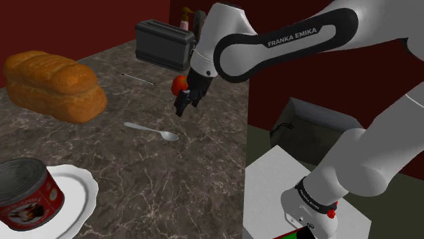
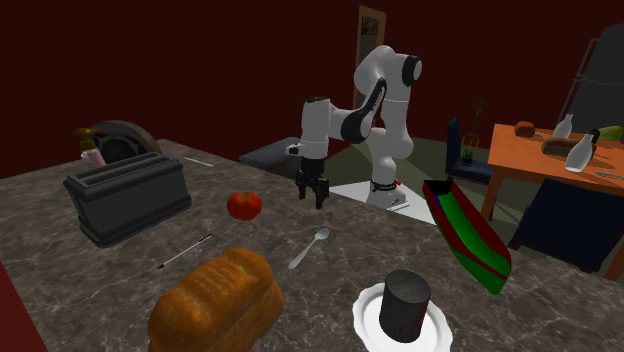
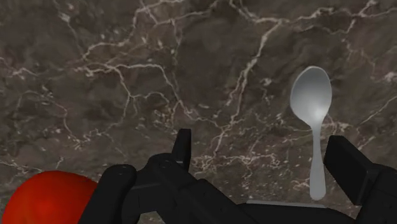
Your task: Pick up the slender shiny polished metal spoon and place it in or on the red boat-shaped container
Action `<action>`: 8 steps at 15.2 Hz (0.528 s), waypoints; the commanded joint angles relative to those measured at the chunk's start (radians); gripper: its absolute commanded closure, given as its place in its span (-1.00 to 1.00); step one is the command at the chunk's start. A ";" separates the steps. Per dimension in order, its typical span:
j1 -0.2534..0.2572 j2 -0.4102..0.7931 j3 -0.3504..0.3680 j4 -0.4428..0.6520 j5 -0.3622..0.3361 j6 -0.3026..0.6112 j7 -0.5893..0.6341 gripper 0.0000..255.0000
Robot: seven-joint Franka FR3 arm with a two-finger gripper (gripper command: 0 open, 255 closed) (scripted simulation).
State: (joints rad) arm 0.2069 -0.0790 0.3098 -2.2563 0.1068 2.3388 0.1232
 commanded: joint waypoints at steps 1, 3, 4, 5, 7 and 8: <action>0.012 0.058 0.015 0.039 -0.013 0.034 0.008 -1.00; 0.026 0.120 0.030 0.083 -0.033 0.067 0.022 -1.00; 0.034 0.151 0.036 0.106 -0.044 0.082 0.030 -1.00; 0.042 0.182 0.042 0.130 -0.057 0.096 0.037 -1.00; 0.062 0.245 0.051 0.181 -0.084 0.121 0.053 -1.00; 0.072 0.276 0.054 0.208 -0.098 0.132 0.061 -1.00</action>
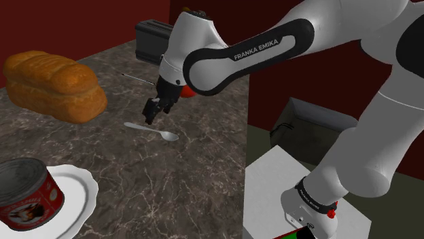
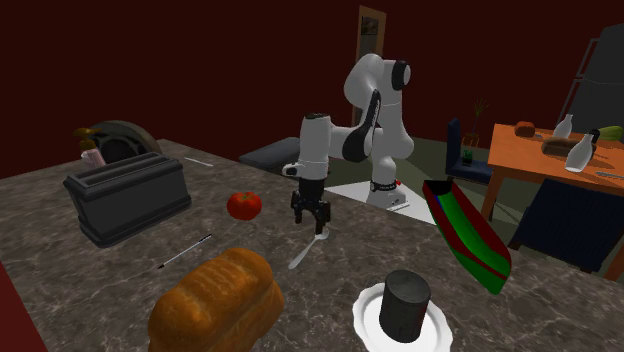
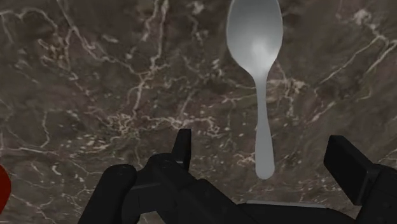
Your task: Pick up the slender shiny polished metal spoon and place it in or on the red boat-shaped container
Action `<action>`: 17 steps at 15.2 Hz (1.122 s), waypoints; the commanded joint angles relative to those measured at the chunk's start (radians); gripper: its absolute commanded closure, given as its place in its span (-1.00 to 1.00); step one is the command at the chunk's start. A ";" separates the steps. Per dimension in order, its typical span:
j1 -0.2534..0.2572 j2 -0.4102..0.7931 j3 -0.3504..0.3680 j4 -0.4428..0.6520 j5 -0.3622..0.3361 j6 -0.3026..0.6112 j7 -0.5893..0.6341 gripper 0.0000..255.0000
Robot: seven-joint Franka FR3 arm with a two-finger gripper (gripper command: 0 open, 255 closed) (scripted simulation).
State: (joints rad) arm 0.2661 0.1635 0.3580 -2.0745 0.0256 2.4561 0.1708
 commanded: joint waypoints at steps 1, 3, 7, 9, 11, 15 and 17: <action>0.022 0.055 0.007 0.046 -0.026 0.022 0.019 -1.00; 0.027 0.077 0.003 0.046 -0.038 0.042 0.027 -1.00; 0.038 0.122 -0.005 0.050 -0.061 0.081 0.042 -1.00; 0.043 0.141 -0.009 0.053 -0.070 0.096 0.048 -1.00; 0.043 0.141 -0.009 0.053 -0.070 0.096 0.048 -1.00; 0.043 0.141 -0.009 0.053 -0.070 0.096 0.048 -1.00; 0.043 0.141 -0.009 0.053 -0.070 0.096 0.048 1.00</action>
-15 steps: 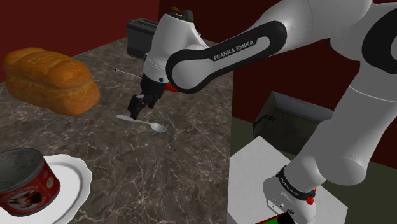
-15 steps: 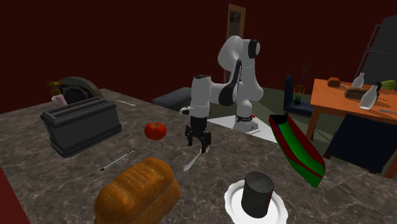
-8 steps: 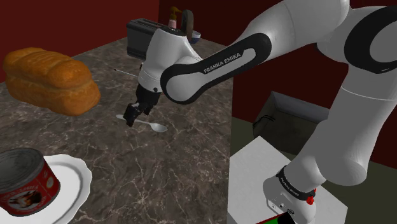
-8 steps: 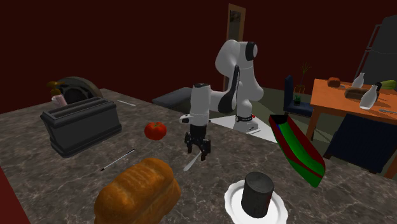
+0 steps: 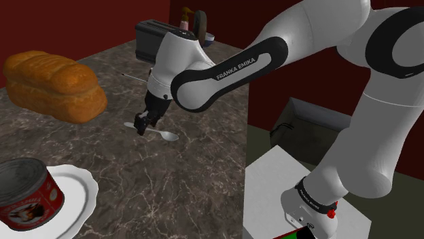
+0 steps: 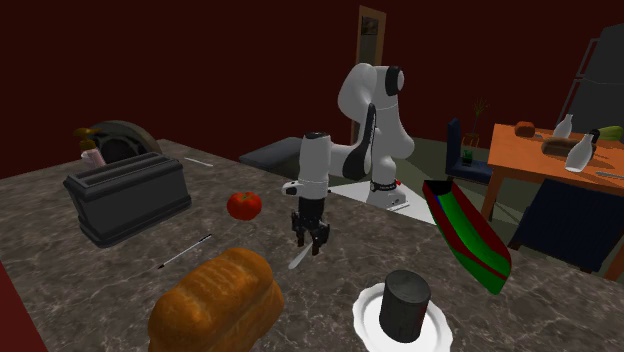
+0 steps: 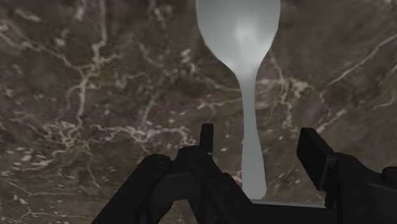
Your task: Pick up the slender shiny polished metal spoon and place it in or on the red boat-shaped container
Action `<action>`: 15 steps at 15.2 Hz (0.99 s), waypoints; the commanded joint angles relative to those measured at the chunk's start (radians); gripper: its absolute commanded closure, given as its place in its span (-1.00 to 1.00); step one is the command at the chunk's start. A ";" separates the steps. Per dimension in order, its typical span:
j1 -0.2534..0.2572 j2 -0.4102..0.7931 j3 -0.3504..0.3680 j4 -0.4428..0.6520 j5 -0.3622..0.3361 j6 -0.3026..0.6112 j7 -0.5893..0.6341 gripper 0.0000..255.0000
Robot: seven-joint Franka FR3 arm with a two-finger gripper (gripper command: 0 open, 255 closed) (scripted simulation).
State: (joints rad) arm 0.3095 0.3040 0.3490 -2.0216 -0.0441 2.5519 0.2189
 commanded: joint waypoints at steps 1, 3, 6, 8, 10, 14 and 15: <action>0.000 0.000 0.000 0.000 0.000 0.000 0.000 1.00; 0.000 0.000 0.000 0.000 0.000 0.000 0.000 1.00; 0.000 0.000 0.000 0.000 0.000 0.000 0.000 1.00; 0.000 0.000 0.000 0.000 0.000 0.000 0.000 1.00; -0.002 -0.008 0.002 0.003 0.004 -0.011 -0.002 1.00; -0.008 -0.040 0.009 0.020 0.019 -0.058 -0.010 1.00; -0.009 -0.047 0.011 0.024 0.023 -0.069 -0.011 1.00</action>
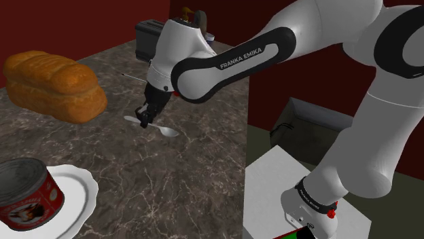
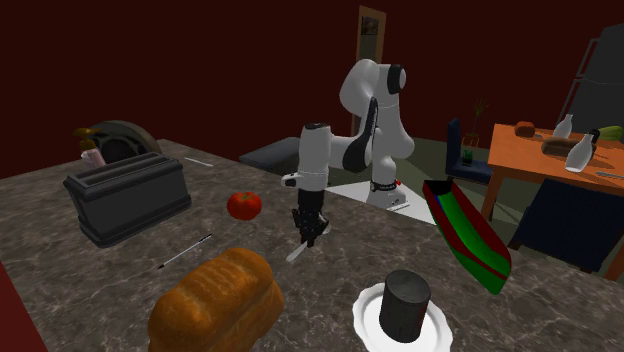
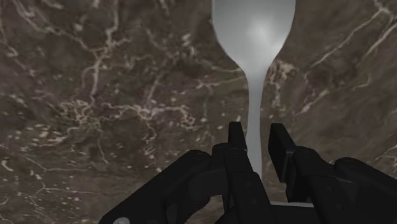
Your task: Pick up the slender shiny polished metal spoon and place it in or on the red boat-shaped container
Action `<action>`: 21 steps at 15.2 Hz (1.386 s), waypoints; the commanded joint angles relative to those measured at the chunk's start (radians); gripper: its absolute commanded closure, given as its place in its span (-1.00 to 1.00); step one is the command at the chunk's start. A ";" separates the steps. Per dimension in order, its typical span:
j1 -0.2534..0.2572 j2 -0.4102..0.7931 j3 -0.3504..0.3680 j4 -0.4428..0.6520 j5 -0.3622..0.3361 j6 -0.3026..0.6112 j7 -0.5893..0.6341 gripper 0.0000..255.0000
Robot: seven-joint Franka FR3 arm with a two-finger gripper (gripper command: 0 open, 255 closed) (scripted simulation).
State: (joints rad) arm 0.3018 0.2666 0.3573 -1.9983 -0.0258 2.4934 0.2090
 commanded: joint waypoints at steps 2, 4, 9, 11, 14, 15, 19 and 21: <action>-0.004 -0.025 0.005 0.011 0.011 -0.034 -0.005 1.00; -0.006 -0.039 0.007 0.021 0.018 -0.058 -0.008 1.00; -0.011 -0.070 0.012 0.052 0.032 -0.119 -0.014 1.00; -0.012 -0.081 0.013 0.066 0.037 -0.143 -0.016 1.00; -0.014 -0.097 0.014 0.088 0.043 -0.180 -0.018 1.00; -0.014 -0.102 0.015 0.096 0.045 -0.193 -0.019 1.00; -0.016 -0.119 0.016 0.130 0.052 -0.243 -0.020 1.00; -0.017 -0.126 0.016 0.148 0.054 -0.268 -0.021 1.00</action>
State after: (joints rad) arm 0.2858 0.1458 0.3735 -1.8552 0.0260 2.2363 0.1897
